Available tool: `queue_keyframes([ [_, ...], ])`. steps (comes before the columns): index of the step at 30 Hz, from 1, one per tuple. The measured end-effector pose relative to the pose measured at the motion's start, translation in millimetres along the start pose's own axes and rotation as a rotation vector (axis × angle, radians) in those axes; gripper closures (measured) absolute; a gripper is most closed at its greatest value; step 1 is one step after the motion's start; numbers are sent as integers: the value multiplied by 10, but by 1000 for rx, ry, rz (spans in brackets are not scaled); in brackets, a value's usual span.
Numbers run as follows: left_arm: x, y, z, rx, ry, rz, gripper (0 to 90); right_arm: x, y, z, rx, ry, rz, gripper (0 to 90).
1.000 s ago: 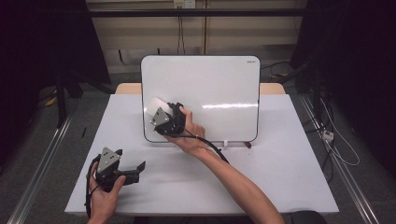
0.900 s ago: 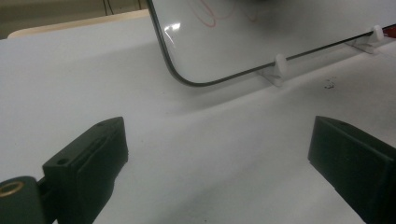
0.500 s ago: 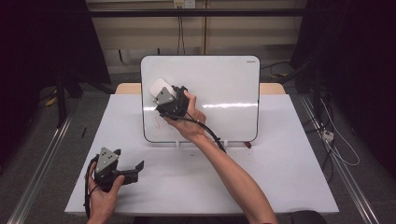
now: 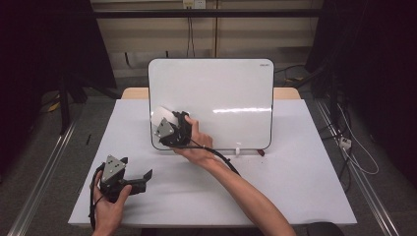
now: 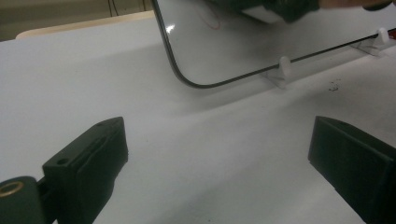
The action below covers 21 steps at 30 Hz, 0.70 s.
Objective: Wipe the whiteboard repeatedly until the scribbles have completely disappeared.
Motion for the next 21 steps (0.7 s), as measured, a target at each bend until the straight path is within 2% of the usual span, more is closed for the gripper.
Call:
queue_keyframes([
  [3, 4, 2, -2, -1, 1, 1, 46, -46, 51, 94, -31, -22, 11, 314],
  [7, 20, 6, -8, -1, 5, 7, 46, -67, 88, 48, -11, -34, 12, 314],
  [9, 19, 4, -8, 0, 6, 6, 47, -61, 77, 4, -5, -16, 14, 314],
  [18, 3, 3, 5, -2, 4, 3, 46, -12, -29, -517, 117, 78, 16, 314],
  [19, 3, 2, 7, -6, 5, 2, 46, -2, -38, -533, 129, 81, 14, 314],
  [21, 1, 0, 11, -5, 4, -1, 46, 1, -38, -492, 110, 99, 13, 314],
])
Point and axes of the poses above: each handheld gripper's, and its own axes: x roughly forward along the jaws, y roughly out of its underside, z roughly to its left, the point moved 1 cm from there along x, roughly forward along the jaws, and after that the axes turned 7 degrees about -z, right-handed, at the moved point
